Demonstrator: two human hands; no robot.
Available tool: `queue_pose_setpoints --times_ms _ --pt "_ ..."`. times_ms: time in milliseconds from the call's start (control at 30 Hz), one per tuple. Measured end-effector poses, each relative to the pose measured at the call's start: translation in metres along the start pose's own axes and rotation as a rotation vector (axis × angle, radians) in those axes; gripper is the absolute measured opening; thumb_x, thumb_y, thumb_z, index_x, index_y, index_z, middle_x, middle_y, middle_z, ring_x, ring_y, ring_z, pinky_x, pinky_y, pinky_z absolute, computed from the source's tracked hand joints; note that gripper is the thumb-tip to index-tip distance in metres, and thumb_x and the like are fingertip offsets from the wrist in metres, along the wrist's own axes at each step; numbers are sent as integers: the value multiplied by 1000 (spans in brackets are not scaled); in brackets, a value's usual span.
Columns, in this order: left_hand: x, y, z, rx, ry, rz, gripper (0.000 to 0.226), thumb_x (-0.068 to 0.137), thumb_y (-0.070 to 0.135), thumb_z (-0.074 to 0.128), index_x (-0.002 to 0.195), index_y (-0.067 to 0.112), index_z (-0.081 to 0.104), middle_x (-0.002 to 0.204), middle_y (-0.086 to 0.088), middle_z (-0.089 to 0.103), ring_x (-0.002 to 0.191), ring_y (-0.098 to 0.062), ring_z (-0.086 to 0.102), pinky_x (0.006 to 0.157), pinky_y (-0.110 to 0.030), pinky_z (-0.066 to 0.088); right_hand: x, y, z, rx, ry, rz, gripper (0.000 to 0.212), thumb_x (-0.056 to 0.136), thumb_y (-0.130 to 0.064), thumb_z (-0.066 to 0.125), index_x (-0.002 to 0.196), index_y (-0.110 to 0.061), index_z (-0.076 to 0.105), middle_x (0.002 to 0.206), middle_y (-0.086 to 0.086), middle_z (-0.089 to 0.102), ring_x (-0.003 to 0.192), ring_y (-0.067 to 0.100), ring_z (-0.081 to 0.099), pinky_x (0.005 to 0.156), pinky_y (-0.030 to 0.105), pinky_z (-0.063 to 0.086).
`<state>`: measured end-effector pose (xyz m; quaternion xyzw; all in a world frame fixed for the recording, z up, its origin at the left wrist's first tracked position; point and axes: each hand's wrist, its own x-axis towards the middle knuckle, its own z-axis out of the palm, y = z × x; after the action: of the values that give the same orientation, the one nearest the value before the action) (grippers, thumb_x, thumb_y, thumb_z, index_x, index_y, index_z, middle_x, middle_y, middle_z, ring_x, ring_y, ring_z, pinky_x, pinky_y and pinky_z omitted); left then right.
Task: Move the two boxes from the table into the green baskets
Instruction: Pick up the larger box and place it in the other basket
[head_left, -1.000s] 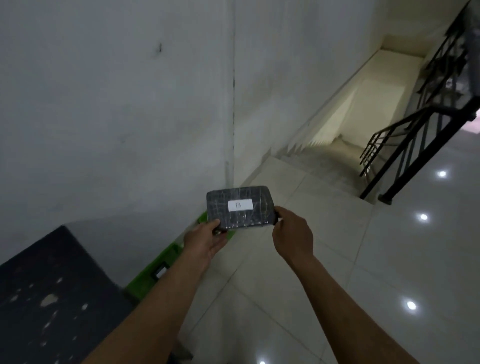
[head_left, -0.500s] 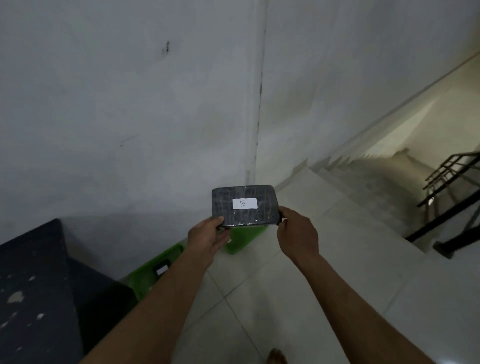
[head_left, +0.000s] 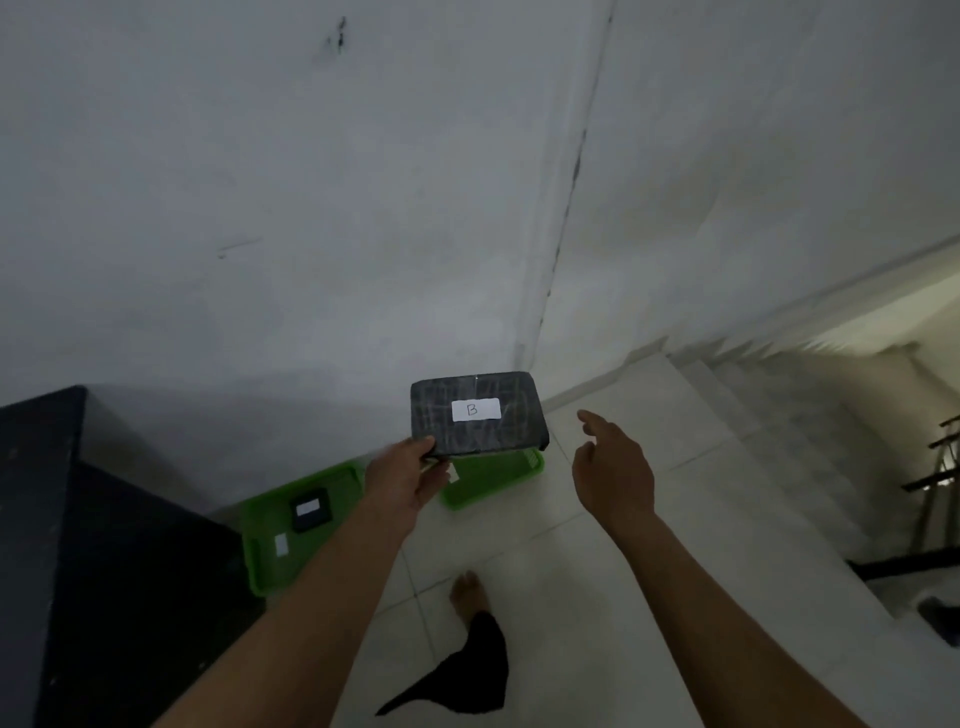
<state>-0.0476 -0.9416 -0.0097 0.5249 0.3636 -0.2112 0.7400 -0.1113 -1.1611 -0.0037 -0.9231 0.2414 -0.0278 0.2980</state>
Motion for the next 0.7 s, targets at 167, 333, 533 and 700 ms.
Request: queue_pose_setpoints --times_ms 167,333,533,700 --pt "53 9 27 -14 73 -61 11 91 8 63 101 5 62 107 -18 67 85 -26 67 76 -36 60 63 3 13 -66 -74 -75 51 96 -11 42 145 -24 46 136 2 57 119 21 55 96 33 44" --pt "96 26 59 5 120 -97 16 94 6 59 109 3 60 110 -18 64 79 -24 64 78 -36 60 126 3 25 -96 -140 -60 51 97 -14 40 147 -26 43 139 2 54 122 22 53 98 34 42" --pt "133 52 86 -8 164 -103 13 98 7 52 111 6 56 91 -9 62 74 -19 60 89 -35 50 184 -1 41 -91 -230 -75 53 97 -13 41 149 -25 39 143 3 50 124 23 51 97 33 40" --pt "160 50 91 -68 250 -129 17 97 8 53 114 7 59 90 -7 65 79 -19 64 86 -36 53 232 -3 62 -147 -354 -156 56 96 -15 40 150 -27 35 149 3 43 130 26 46 102 39 40"
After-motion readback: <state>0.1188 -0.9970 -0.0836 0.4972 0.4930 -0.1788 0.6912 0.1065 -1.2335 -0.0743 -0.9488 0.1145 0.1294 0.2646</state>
